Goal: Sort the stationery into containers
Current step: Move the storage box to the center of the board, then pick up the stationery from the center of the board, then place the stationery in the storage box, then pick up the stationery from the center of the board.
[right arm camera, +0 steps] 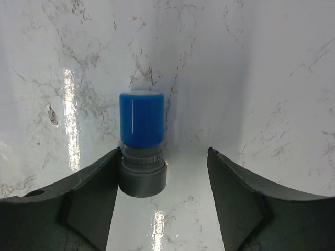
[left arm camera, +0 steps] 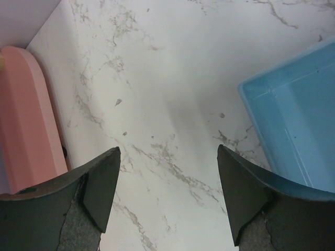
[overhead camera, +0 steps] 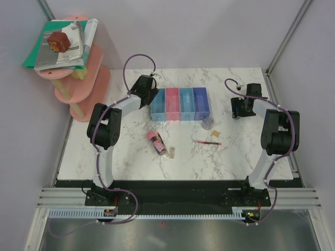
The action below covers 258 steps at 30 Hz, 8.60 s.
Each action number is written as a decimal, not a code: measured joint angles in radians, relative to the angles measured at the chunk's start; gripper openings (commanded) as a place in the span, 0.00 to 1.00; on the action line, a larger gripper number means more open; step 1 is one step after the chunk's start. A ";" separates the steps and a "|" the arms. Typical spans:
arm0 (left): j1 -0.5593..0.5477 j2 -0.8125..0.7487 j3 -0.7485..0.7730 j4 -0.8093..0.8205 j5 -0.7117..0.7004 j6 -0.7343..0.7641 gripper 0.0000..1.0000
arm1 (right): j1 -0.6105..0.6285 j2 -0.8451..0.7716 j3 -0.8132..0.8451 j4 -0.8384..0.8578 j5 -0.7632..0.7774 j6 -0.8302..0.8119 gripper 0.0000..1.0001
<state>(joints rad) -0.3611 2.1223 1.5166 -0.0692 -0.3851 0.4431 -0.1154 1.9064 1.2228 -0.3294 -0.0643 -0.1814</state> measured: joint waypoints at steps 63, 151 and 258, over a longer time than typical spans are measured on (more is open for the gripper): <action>-0.016 -0.201 -0.181 -0.005 0.022 0.001 0.83 | 0.033 0.238 0.418 -0.340 -0.033 -0.096 0.45; -0.062 -0.740 -0.480 -0.252 0.091 0.011 0.83 | 0.450 -0.060 0.083 0.514 0.336 -0.089 0.28; -0.067 -1.051 -0.451 -0.505 0.213 0.108 0.83 | 0.406 -0.120 -0.050 -0.200 -0.115 -0.235 0.77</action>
<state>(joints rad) -0.4278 1.0710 1.0653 -0.5747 -0.1719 0.5510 0.2905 1.7866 1.1732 -0.5289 -0.1795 -0.4164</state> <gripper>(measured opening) 0.834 0.785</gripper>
